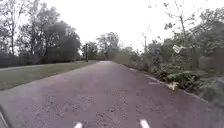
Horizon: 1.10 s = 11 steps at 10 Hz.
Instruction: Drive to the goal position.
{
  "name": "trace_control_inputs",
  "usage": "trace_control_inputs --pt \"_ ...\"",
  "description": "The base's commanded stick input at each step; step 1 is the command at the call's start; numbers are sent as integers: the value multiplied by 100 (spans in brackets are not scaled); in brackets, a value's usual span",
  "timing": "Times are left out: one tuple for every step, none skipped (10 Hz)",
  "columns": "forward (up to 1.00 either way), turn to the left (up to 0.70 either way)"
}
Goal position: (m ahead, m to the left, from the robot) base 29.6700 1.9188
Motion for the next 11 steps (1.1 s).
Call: trace_control_inputs --pt "70 0" --pt "70 0" --pt "70 0" --pt "70 0" --pt "70 0" --pt "70 0" --pt "70 0" --pt "70 0" --pt "70 0" --pt "70 0" --pt "70 0"
